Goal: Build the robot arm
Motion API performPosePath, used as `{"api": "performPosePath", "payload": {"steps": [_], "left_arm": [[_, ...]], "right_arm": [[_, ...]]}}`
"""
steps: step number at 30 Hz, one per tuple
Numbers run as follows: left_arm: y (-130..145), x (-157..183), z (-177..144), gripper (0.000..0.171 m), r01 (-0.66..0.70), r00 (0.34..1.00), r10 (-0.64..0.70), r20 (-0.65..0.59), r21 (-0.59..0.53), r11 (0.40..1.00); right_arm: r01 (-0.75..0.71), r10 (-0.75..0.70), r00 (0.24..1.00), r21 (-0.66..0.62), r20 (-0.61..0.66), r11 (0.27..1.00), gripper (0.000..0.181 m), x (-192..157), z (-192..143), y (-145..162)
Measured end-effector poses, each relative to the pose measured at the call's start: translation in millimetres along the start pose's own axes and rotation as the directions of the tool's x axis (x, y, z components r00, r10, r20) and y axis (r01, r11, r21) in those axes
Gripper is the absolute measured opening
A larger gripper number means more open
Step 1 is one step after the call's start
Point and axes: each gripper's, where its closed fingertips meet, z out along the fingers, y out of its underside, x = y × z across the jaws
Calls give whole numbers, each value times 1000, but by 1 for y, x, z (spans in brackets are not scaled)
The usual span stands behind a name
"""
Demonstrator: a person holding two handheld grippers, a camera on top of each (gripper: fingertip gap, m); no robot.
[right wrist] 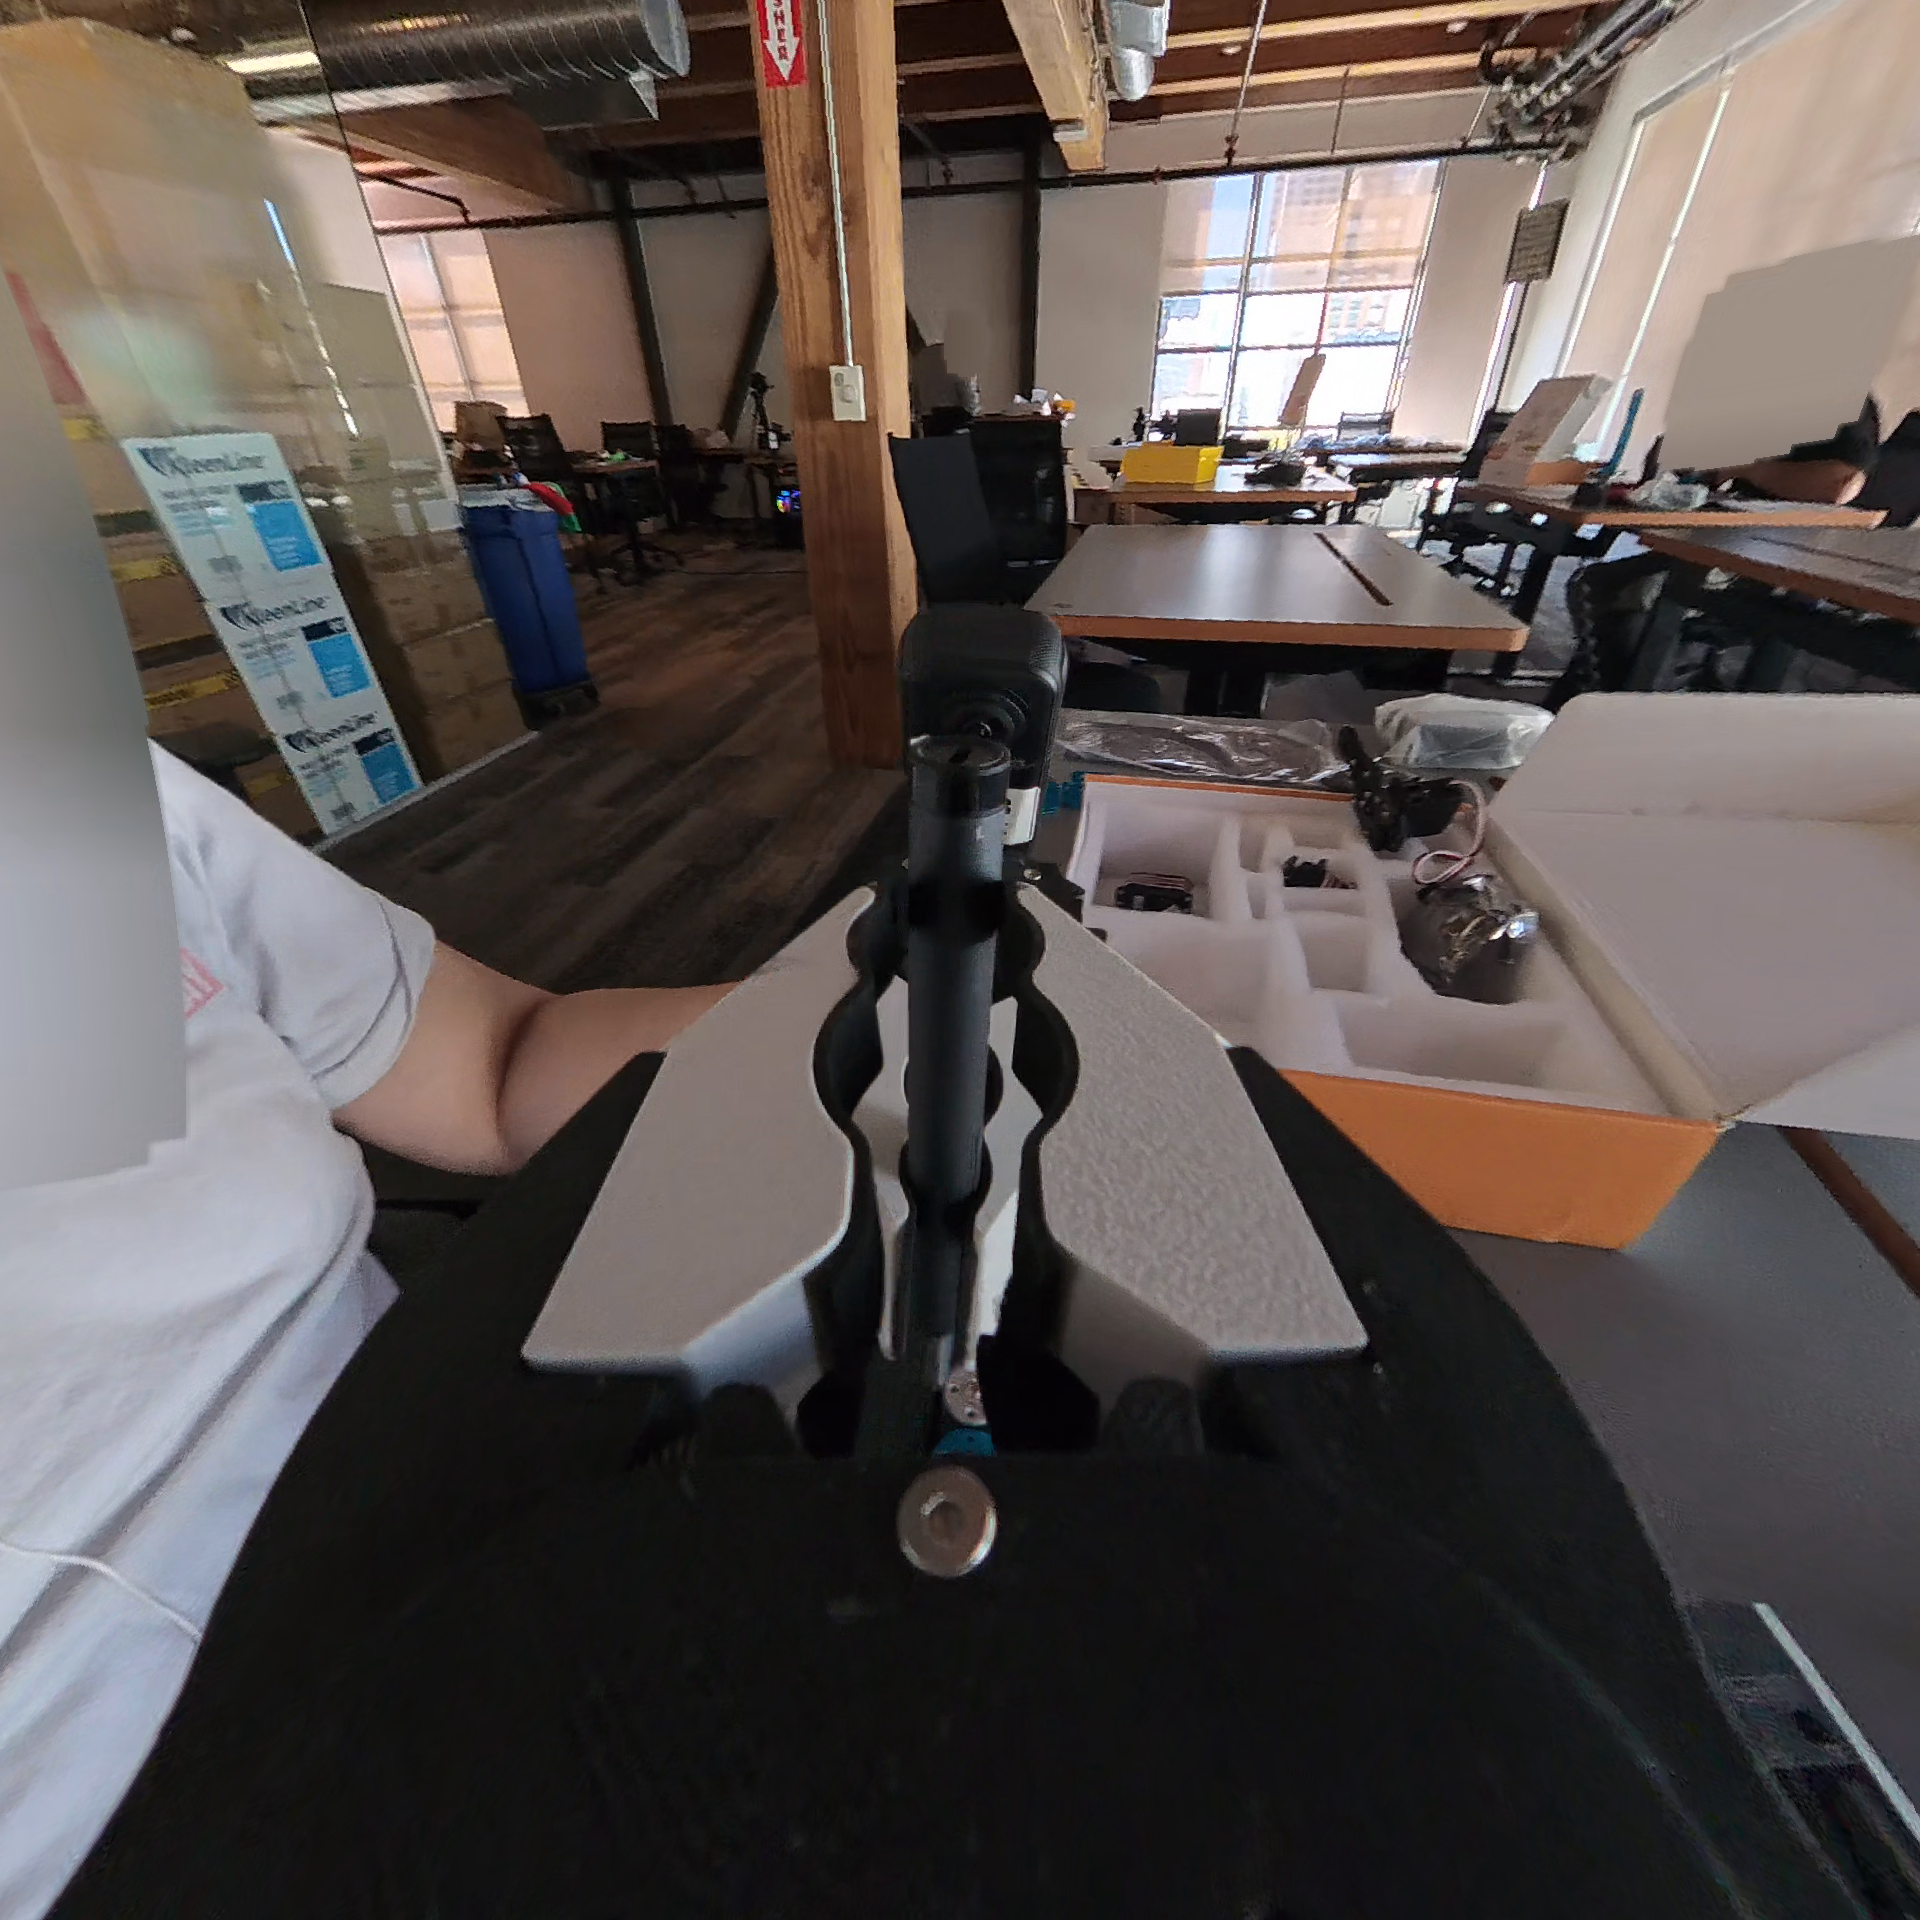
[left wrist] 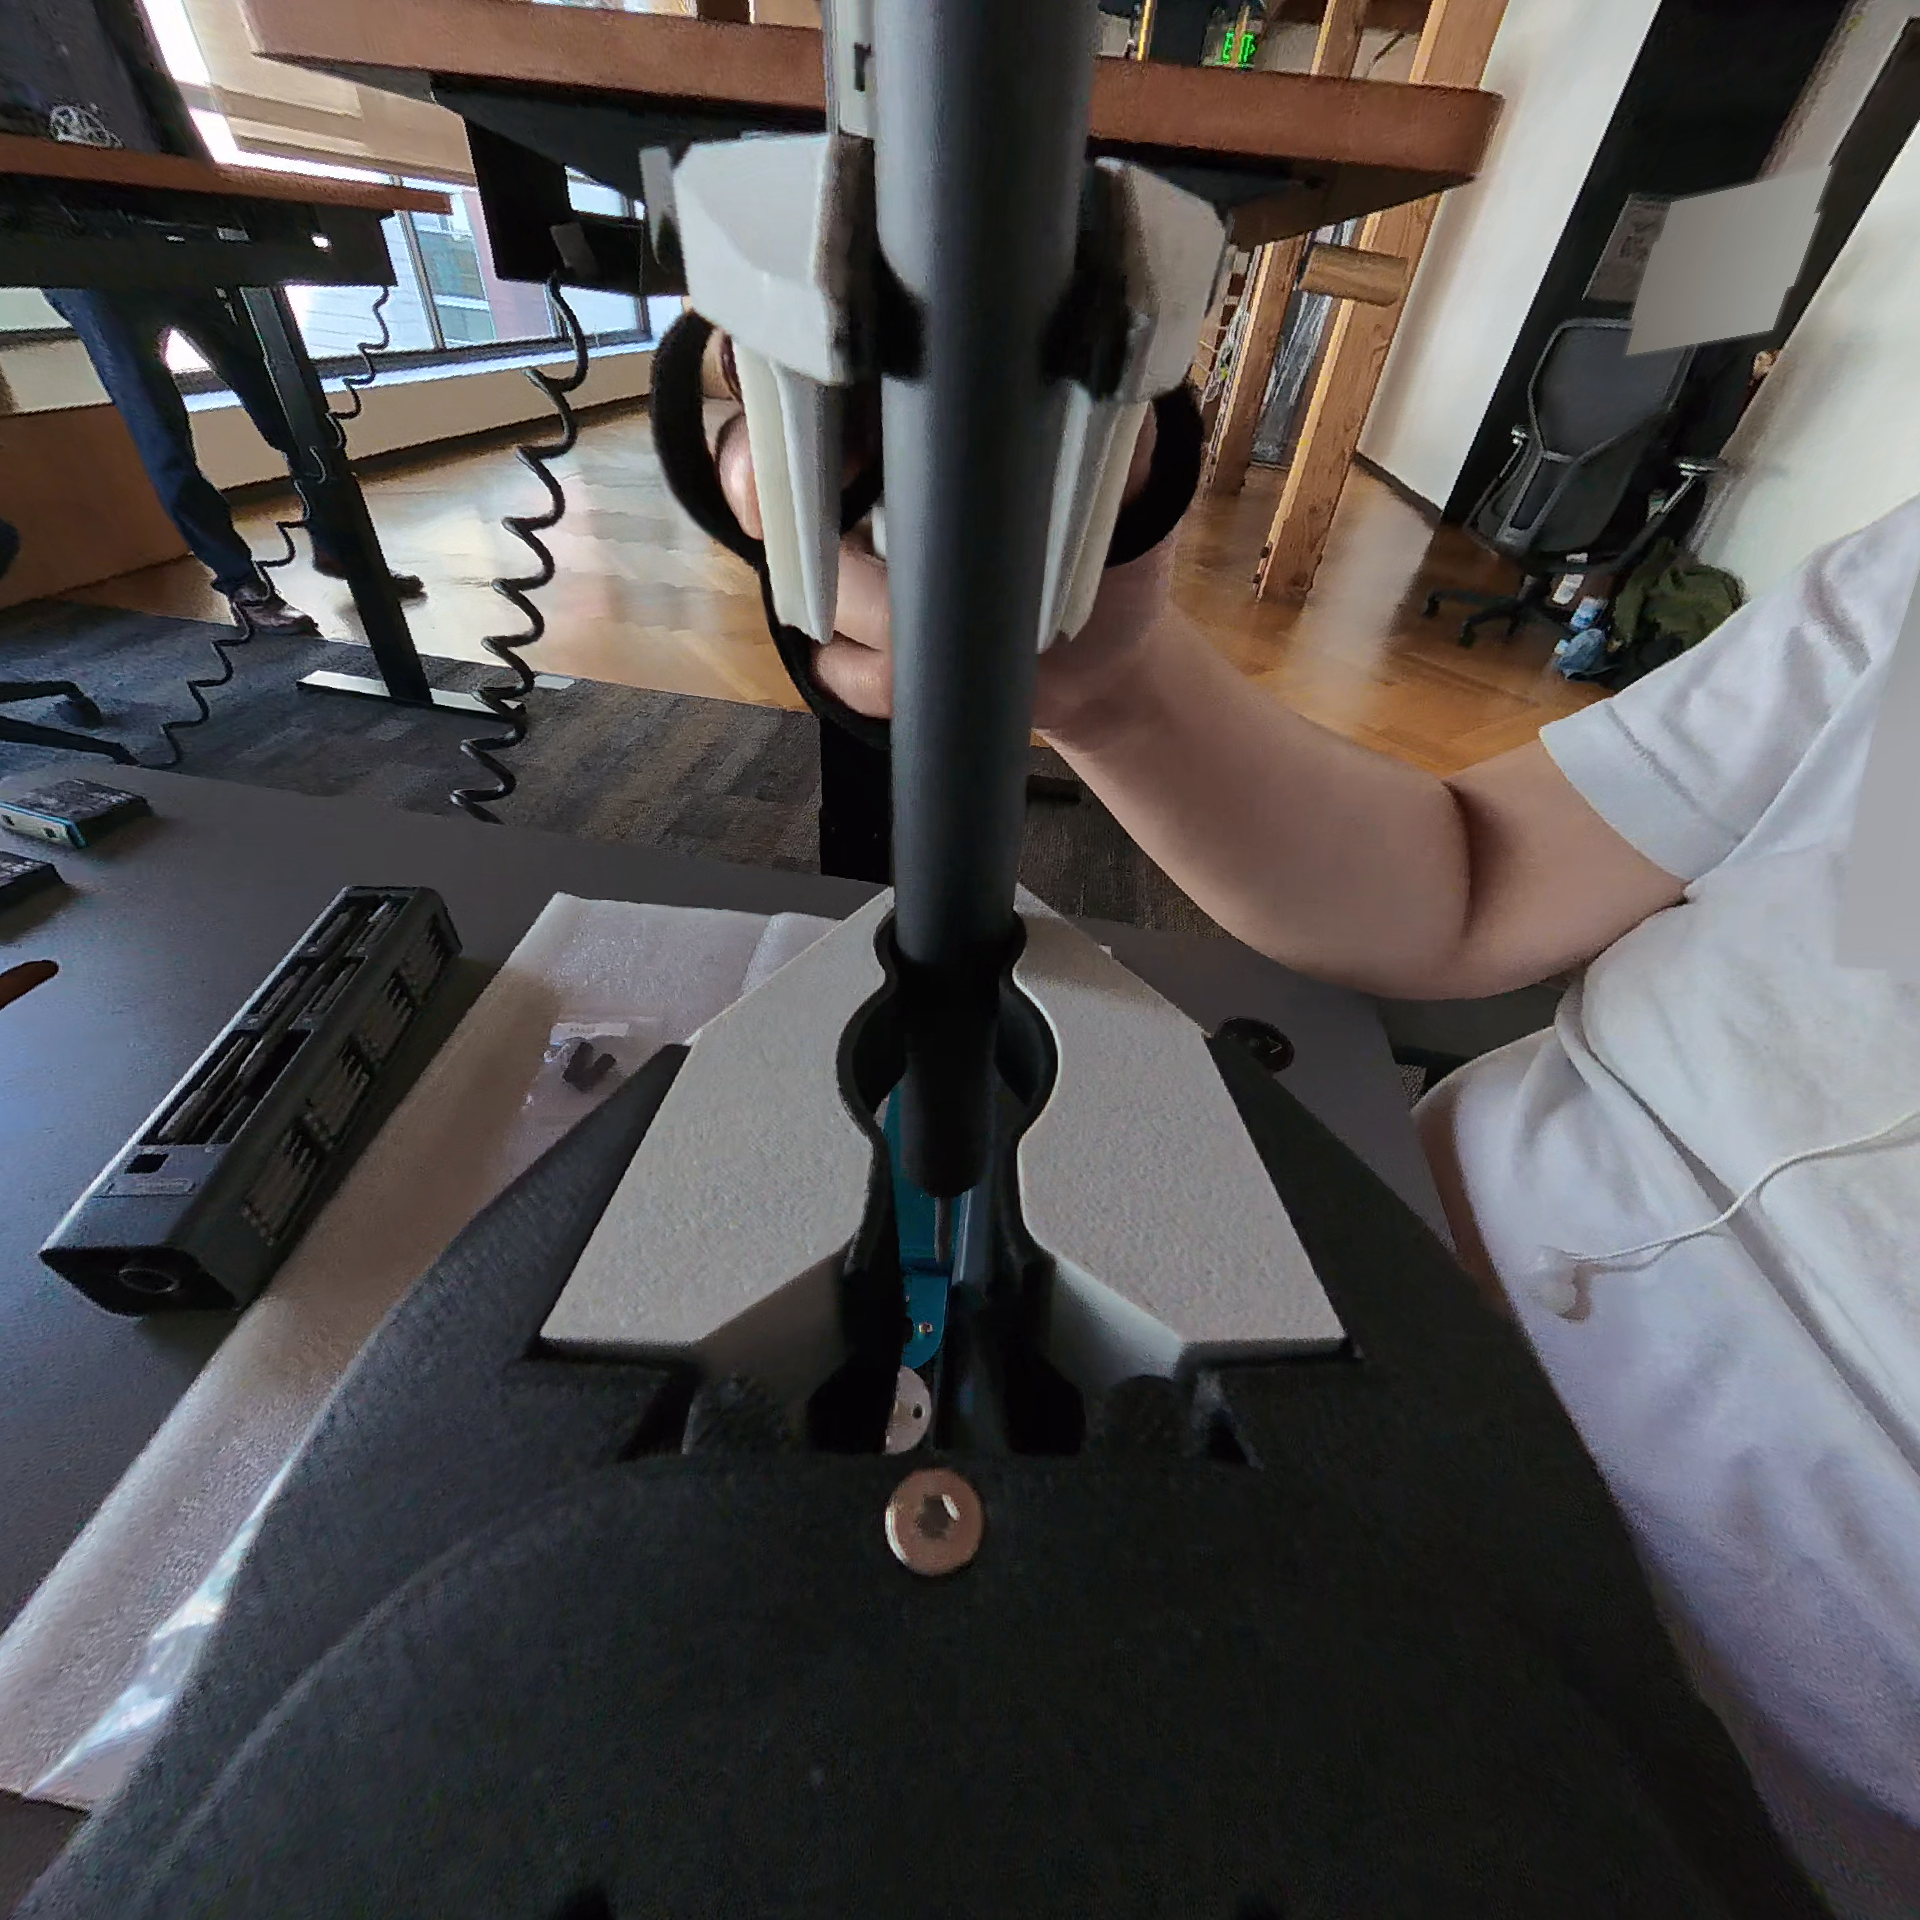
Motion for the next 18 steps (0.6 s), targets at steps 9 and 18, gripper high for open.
{"api": "performPosePath", "payload": {"steps": [9, 18], "left_arm": [[15, -4, 5, 9, -11, 999, 11, 33, -9, 1000], [17, -11, 6, 9, -37, 996, 37, 76, 9, 999]], "right_arm": [[-1, 0, 1000, -74, -14, 997, 20, 2, 8, 13], [26, -18, 998, -115, 65, 993, 17, 1, 9, 13]]}}
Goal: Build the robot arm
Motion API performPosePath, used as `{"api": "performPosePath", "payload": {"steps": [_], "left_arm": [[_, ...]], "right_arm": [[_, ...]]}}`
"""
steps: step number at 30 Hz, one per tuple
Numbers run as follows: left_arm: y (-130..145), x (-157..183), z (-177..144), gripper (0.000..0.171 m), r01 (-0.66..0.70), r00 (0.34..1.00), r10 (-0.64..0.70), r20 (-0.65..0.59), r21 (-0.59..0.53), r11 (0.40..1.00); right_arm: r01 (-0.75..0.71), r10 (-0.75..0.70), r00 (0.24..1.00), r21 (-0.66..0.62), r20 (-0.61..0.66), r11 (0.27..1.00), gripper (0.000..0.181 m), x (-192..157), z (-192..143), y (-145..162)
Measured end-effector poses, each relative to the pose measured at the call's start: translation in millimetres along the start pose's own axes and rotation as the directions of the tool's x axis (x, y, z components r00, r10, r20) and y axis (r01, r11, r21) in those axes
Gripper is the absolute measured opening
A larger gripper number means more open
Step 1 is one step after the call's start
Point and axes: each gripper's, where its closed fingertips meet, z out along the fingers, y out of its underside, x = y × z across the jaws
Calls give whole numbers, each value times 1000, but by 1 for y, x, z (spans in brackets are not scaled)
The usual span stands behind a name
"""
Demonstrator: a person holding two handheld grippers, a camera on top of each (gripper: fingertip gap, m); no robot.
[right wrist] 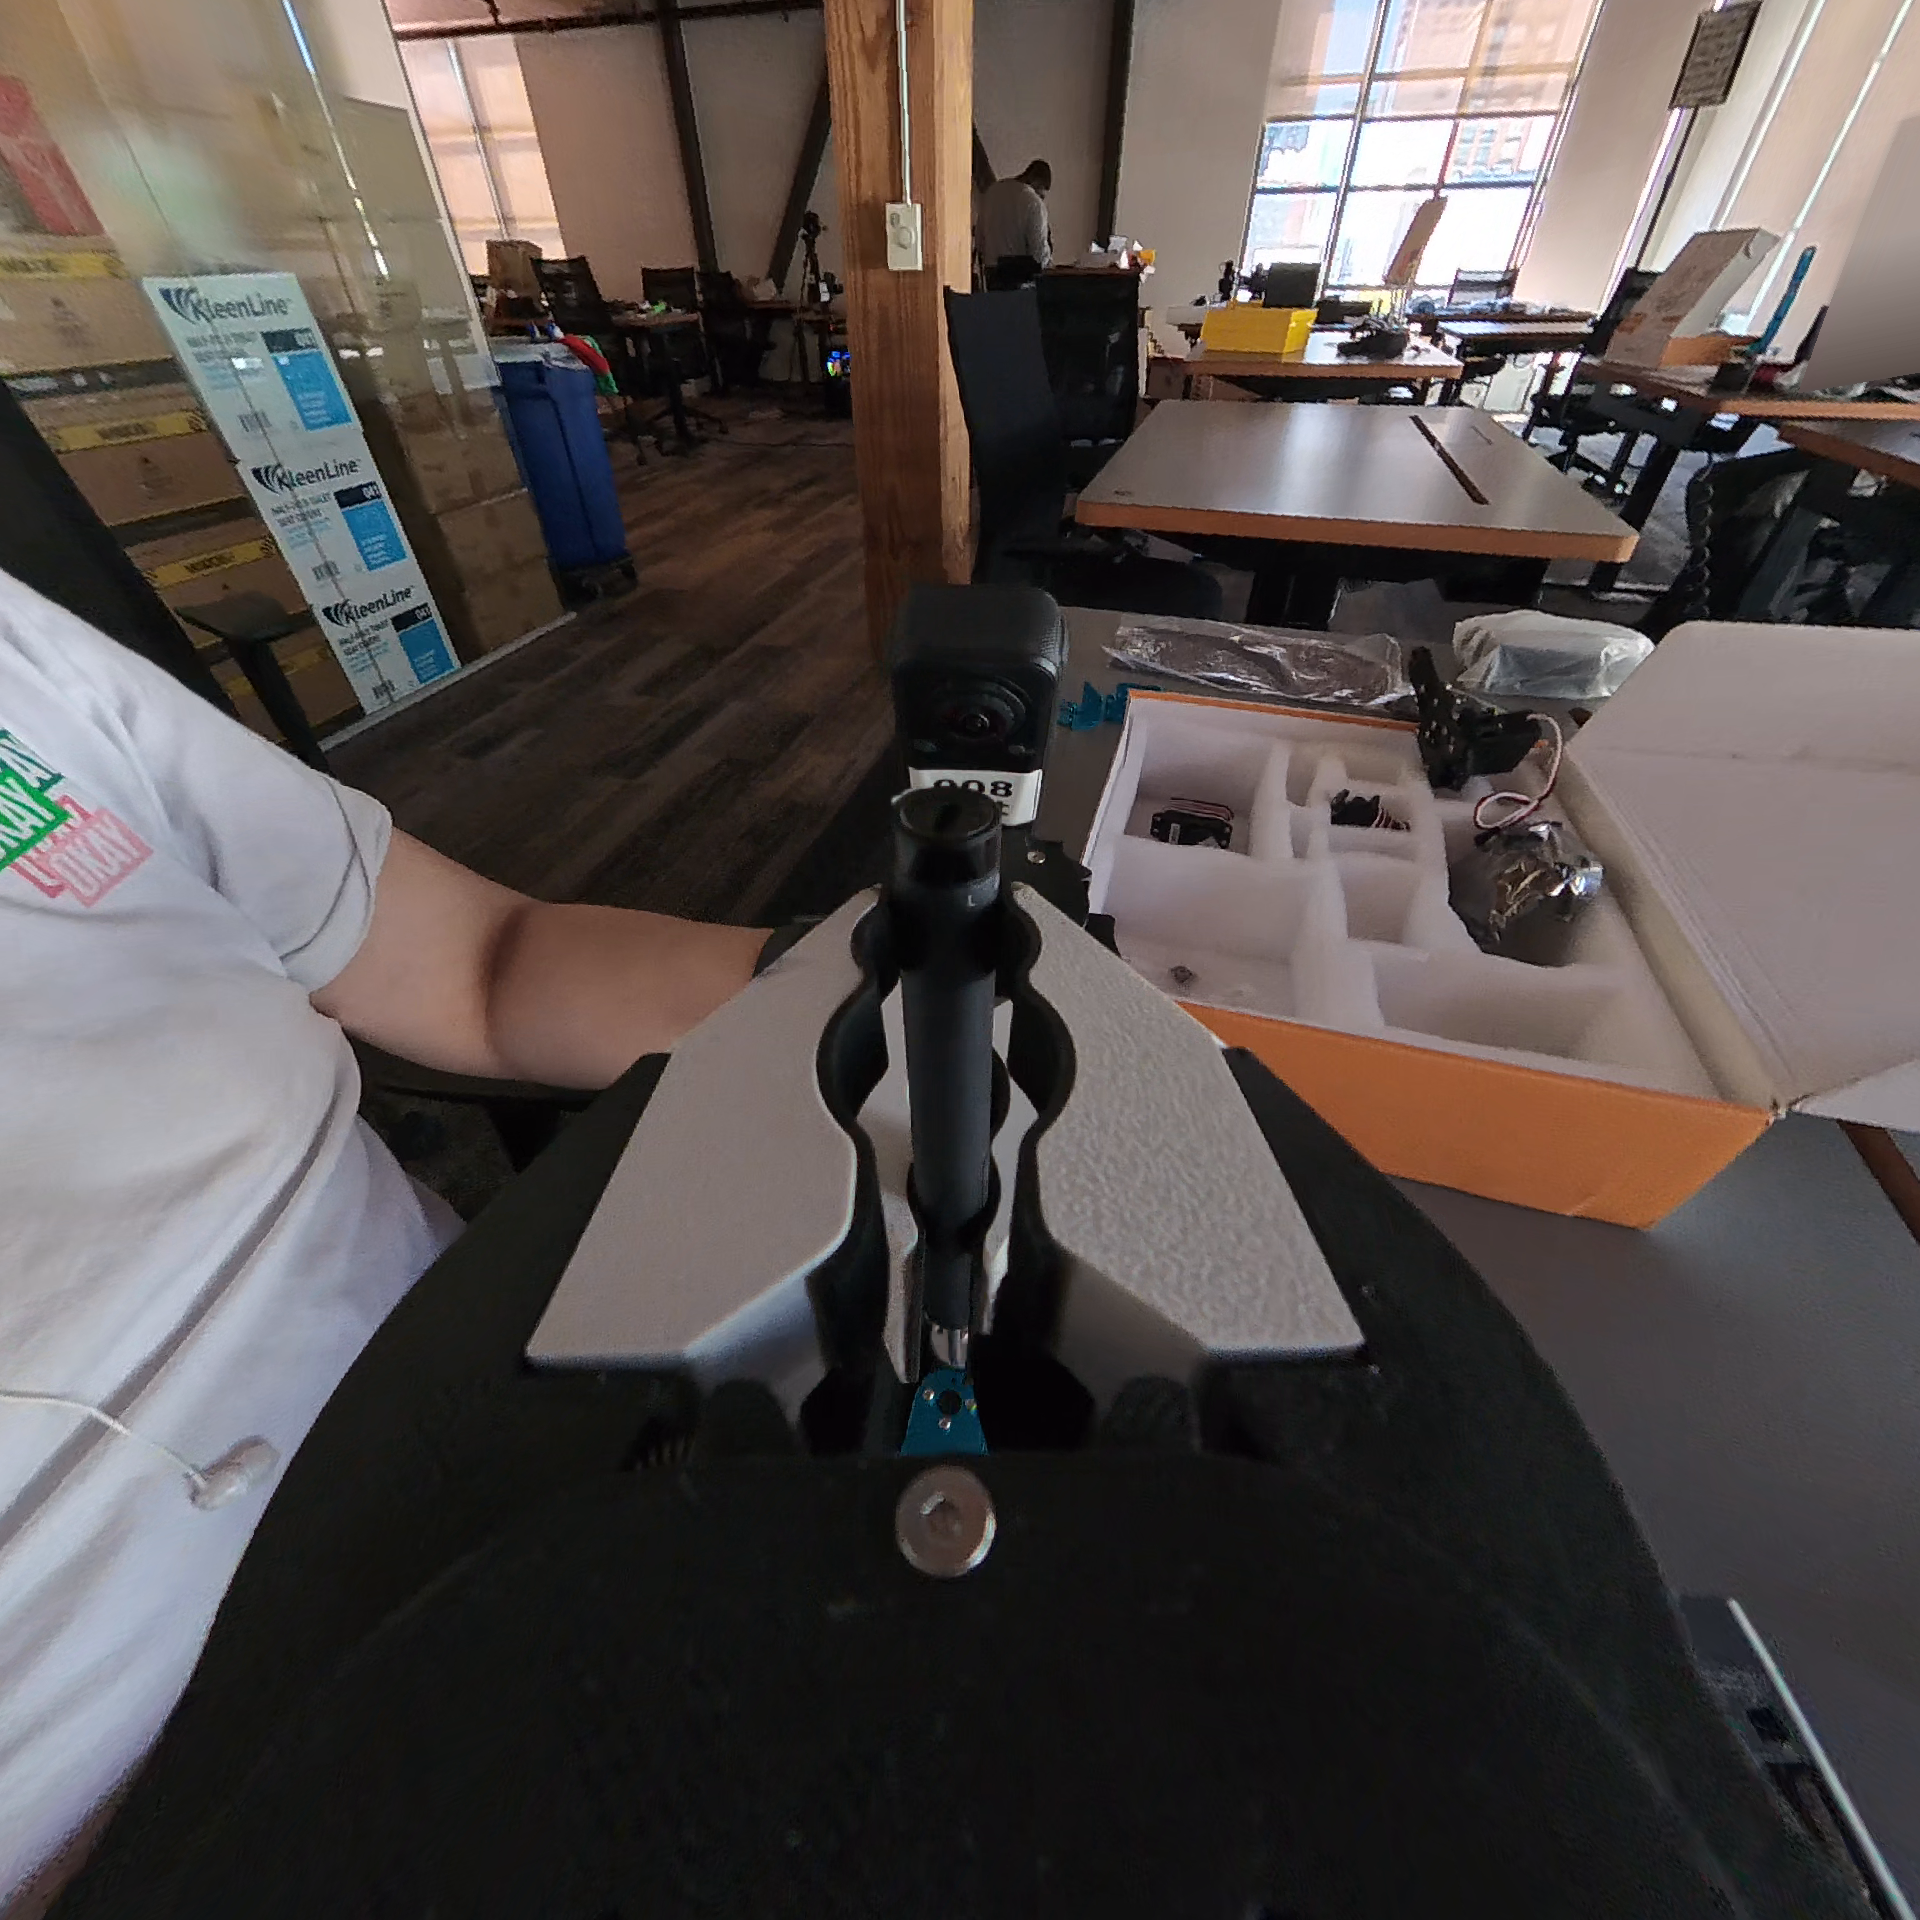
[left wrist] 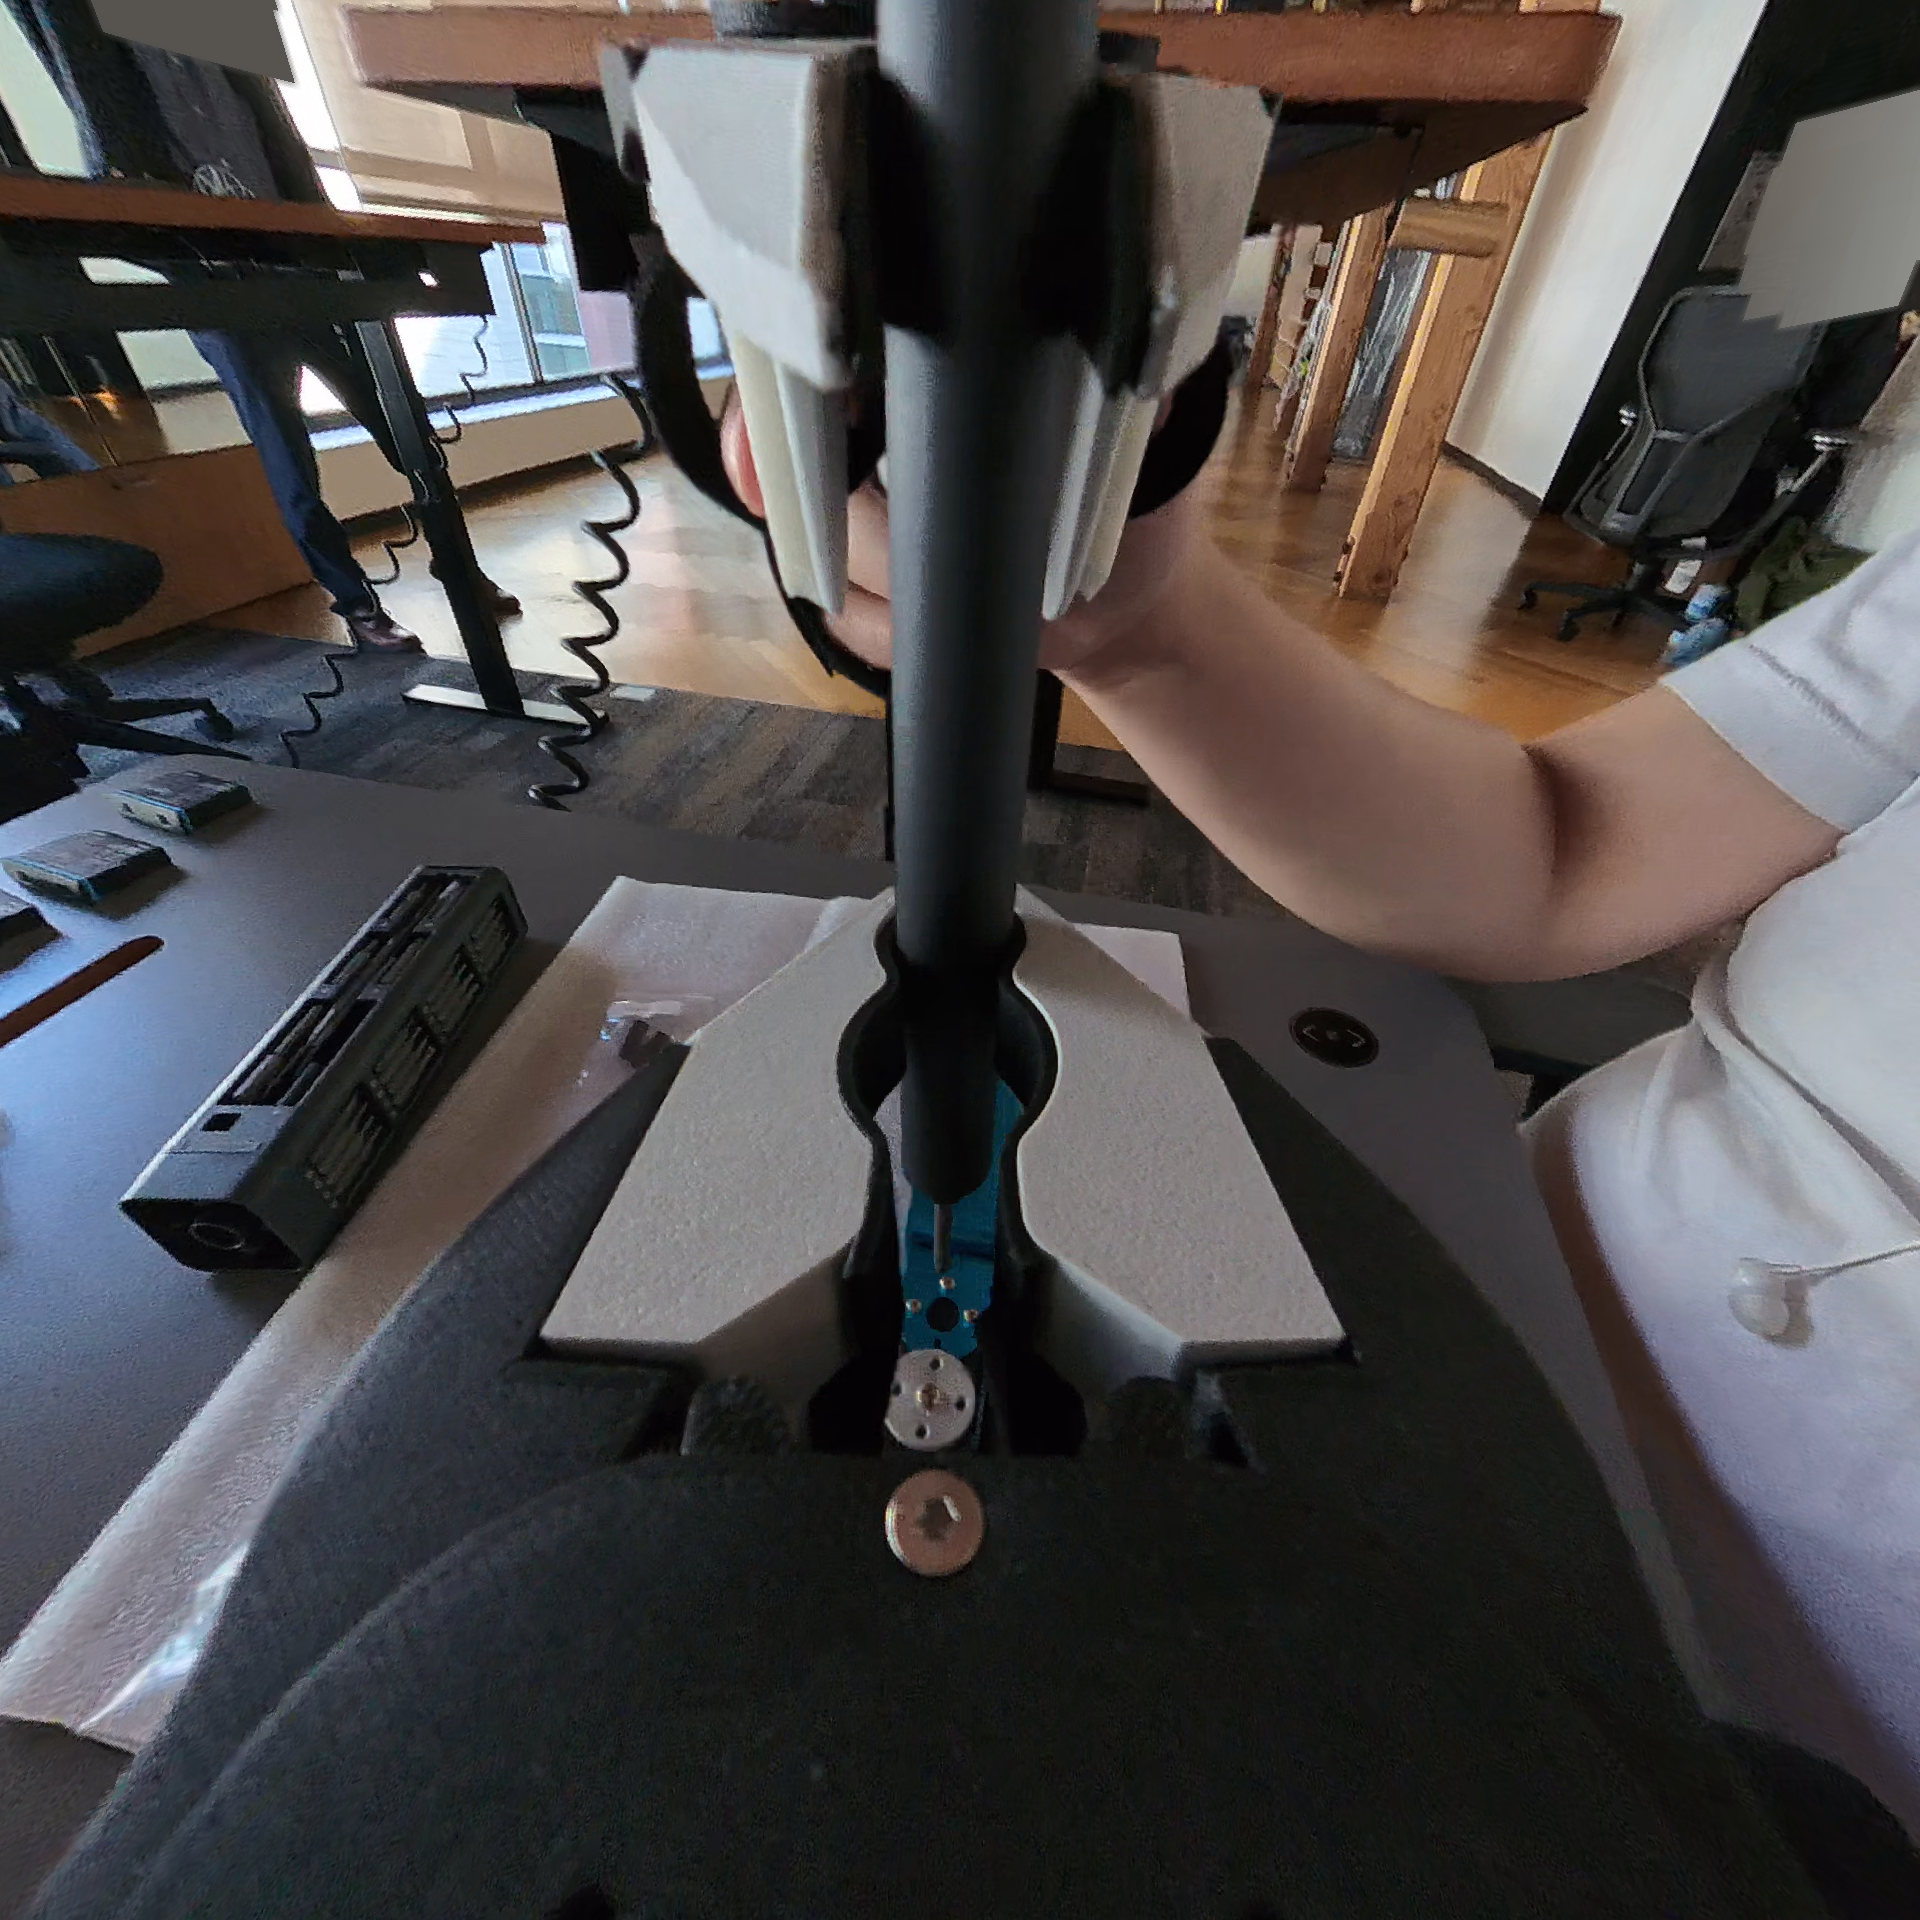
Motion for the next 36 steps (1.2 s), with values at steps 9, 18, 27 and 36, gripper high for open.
{"api": "performPosePath", "payload": {"steps": [9, 18, 27, 36], "left_arm": [[-10, 1, -6, 18, 15, 999, -12, -34, 102, 995], [-11, 5, -1, 12, -46, 999, 47, -4, 97, 994], [-21, 7, -9, 11, -71, 997, 72, -1, 162, 984], [-5, -3, -1, 10, -75, 997, 73, 34, 93, 993]], "right_arm": [[33, -33, 999, -26, 1, 999, 17, -6, 2, 6], [21, -21, 1000, -47, -4, 999, 17, -7, 7, 7], [55, -55, 999, -33, 0, 998, 17, -11, 3, -2], [30, -28, 998, -45, 55, 999, 17, -5, 2, 13]]}}
